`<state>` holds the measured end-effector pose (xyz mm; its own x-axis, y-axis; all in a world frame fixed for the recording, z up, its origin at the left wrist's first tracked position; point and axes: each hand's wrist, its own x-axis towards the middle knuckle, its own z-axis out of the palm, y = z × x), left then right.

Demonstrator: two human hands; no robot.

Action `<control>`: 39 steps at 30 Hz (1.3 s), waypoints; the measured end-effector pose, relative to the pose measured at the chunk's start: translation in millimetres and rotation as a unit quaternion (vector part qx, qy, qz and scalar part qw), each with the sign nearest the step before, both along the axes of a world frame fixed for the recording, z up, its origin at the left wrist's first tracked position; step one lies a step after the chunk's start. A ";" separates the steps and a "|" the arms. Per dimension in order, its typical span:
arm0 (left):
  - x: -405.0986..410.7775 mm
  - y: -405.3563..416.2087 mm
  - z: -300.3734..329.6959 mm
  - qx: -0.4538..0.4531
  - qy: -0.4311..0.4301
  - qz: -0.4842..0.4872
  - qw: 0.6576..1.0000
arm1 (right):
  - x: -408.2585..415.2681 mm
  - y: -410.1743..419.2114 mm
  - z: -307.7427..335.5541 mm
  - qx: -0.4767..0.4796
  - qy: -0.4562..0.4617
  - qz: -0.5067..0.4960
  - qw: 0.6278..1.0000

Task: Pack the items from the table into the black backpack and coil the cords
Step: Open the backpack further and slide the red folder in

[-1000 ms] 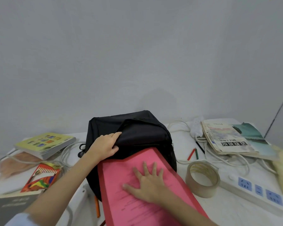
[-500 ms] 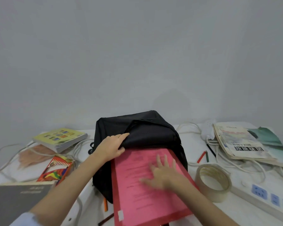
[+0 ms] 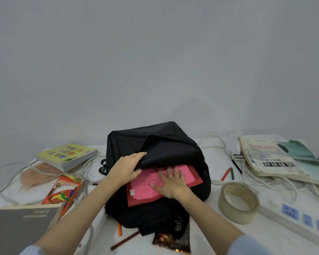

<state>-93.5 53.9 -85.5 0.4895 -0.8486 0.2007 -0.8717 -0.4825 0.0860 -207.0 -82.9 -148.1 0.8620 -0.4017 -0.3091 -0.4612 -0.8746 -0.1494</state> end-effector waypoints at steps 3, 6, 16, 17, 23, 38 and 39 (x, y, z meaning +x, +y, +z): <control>2.1 3.0 -7.9 -0.002 0.034 -0.001 0.999 | -18.9 -1.1 14.8 0.092 -0.068 0.008 0.993; 2.0 4.5 -16.9 -0.005 0.051 -0.002 0.999 | -66.3 4.6 21.0 0.159 -0.236 -0.022 0.958; 2.5 5.2 -25.9 -0.018 0.055 -0.008 0.998 | -162.9 56.2 18.0 0.039 -0.138 -0.196 0.970; 2.2 5.0 -26.9 -0.024 0.055 -0.008 0.998 | -158.9 60.9 17.2 0.032 -0.106 -0.193 0.975; -7.1 8.8 -30.4 -0.059 0.012 0.016 0.998 | -135.3 60.4 5.1 0.108 -0.139 -0.219 0.960; -49.6 20.5 21.6 -0.032 0.298 0.094 0.950 | -184.4 -22.8 82.6 0.238 -0.464 -0.257 0.813; -52.7 22.6 12.8 0.064 0.331 0.061 0.939 | -179.4 -23.0 86.5 0.242 -0.483 -0.245 0.805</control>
<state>-146.2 76.5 -72.7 0.5668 -0.7738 -0.2826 -0.5846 -0.6196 0.5238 -386.4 -105.9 -61.6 0.5691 -0.8008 0.1868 -0.1981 -0.3540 -0.9140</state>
